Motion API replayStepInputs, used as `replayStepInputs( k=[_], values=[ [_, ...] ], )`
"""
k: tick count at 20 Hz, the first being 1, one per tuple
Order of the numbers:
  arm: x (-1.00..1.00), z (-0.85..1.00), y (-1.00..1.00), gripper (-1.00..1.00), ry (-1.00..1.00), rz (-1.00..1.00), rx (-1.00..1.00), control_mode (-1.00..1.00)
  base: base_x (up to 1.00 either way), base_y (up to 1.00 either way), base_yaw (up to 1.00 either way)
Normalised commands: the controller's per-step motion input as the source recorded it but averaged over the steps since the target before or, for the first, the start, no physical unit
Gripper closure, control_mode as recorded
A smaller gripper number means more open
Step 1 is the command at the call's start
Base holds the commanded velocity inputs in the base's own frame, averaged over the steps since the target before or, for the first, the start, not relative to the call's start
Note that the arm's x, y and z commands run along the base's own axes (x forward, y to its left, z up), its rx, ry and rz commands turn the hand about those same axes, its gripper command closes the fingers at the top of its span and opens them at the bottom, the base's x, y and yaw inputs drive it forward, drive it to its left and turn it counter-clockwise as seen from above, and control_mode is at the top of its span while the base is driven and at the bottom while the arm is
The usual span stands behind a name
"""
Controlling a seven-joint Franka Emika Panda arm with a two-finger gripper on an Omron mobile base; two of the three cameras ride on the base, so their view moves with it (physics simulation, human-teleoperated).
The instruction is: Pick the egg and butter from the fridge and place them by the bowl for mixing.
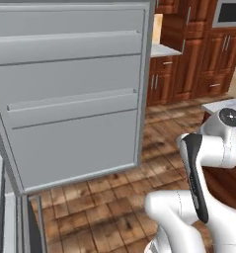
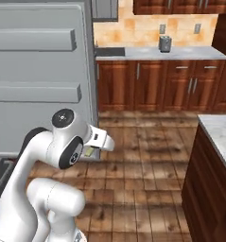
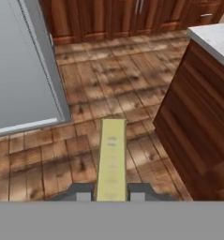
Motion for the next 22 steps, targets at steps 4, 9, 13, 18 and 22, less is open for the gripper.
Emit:
replayStepInputs(
  k=[4, 9, 13, 18, 22],
  values=[
    [0.0, 0.0, 0.0, 1.0, 0.0, 0.0, 0.0, 1.0, 0.46, -0.36, -0.04],
    [0.0, 0.0, 0.0, 1.0, 0.0, 0.0, 0.0, 1.0, 0.71, -0.41, 0.01],
    [0.0, 0.0, 0.0, 1.0, 0.0, 0.0, 0.0, 1.0, 0.66, -0.5, 0.0],
    [0.0, 0.0, 0.0, 1.0, 0.0, 0.0, 0.0, 1.0, 0.57, -0.56, 0.02],
    [0.0, 0.0, 0.0, 1.0, 0.0, 0.0, 0.0, 1.0, 0.64, -0.43, 0.09]
  ],
)
